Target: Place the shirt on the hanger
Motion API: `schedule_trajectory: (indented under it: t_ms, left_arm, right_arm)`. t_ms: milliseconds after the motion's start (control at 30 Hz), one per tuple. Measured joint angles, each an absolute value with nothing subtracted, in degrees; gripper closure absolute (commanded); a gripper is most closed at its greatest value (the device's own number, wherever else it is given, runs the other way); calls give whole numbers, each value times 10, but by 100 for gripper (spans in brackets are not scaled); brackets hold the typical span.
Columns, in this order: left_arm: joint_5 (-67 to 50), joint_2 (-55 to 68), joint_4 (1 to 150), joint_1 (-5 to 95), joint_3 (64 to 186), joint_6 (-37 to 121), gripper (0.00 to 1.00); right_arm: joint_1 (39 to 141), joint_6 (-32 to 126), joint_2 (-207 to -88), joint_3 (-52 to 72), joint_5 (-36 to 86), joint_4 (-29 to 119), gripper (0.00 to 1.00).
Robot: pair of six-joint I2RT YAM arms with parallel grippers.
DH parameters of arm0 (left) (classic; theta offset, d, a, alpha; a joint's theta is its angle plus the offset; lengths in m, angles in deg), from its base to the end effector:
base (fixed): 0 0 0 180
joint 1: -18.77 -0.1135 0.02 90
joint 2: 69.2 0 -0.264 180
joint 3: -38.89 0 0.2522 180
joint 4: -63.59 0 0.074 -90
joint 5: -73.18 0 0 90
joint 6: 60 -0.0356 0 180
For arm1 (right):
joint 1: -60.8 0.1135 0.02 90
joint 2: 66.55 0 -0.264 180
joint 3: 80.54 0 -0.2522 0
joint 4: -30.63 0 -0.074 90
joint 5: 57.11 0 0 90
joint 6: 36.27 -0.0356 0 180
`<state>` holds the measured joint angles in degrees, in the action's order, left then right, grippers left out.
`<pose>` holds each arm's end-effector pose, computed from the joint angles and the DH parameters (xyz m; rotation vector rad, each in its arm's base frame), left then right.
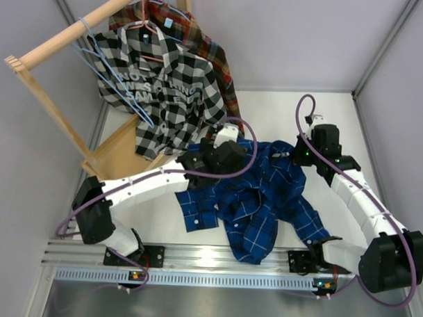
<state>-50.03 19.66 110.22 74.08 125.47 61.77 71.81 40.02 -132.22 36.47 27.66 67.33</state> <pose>0.2067 -0.2643 0.2892 0.2119 2.2448 -0.0941 0.2426 0.0505 0.2728 0.0045 2.2762 0.3319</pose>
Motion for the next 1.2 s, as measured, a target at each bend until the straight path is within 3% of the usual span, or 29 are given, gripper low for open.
schedule_trajectory:
  t_ms: [100,267,533,933,967,1000,1133,1200]
  left_arm:
    - [-495,174,1088,800,1264,605,2]
    - [-459,229,1048,807,1330,566,7]
    - [-357,332,1003,764,1393,525,32]
    - [-252,359,954,734,1392,524,34]
    - [-251,366,951,734,1392,524,41]
    - [-247,373,949,734,1392,527,56]
    - [-239,387,942,734,1384,530,67]
    - [-242,387,937,734,1376,532,86]
  right_arm:
    - [720,398,-1326,357,277,676,100]
    - [728,395,-1325,353,275,680,100]
    - [738,396,-1298,353,237,678,100]
    - [738,393,-1294,353,209,675,100]
    - [738,391,-1294,353,207,674,100]
    - [738,389,-1294,353,206,672,100]
    - [738,384,-1294,350,204,671,100]
    - [738,380,-1294,348,204,668,100]
